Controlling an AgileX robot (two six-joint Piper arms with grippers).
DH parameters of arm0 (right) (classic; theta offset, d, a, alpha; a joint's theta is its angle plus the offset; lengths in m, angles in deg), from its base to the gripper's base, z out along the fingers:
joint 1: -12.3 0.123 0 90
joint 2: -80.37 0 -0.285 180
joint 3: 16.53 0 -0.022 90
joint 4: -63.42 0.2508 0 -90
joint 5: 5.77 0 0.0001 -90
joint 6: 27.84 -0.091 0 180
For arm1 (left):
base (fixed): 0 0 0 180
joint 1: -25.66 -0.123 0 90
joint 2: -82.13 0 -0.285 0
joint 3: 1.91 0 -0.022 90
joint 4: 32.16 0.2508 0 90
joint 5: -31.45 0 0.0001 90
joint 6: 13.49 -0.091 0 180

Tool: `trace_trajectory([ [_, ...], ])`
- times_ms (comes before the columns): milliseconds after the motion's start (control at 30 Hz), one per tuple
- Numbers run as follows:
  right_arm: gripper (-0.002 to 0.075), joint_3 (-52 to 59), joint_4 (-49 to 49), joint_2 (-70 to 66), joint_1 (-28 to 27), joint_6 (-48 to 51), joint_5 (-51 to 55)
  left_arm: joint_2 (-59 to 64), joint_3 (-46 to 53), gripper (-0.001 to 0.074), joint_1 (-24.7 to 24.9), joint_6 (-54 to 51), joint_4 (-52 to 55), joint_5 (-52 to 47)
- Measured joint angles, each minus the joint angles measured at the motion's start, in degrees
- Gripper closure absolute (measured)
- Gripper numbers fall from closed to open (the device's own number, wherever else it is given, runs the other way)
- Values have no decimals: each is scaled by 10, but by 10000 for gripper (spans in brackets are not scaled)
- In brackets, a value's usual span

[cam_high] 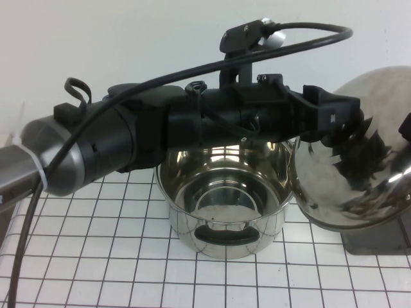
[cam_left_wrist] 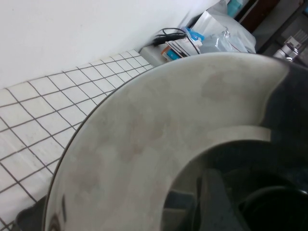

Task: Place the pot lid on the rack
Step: Hand over the pot lid

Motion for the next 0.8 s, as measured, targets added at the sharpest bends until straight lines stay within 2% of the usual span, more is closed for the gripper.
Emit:
trace_trajectory([
  [400,540,0,0,0,0,36,9,0,0,402,0,-39,-5,-2],
  [433,555,-2,0,0,0,44,13,0,0,379,0,-46,1,0],
  [533,674,-17,-4,0,1,72,35,1,0,241,4,-58,18,-2],
  [633,704,-36,-14,-2,1,104,32,-2,0,146,-1,-60,20,-12],
  [733,711,-61,-14,-2,1,119,33,-14,0,134,-24,-58,21,-17],
  [800,711,-70,-14,-2,1,126,33,-26,0,162,-49,-47,23,-25],
])
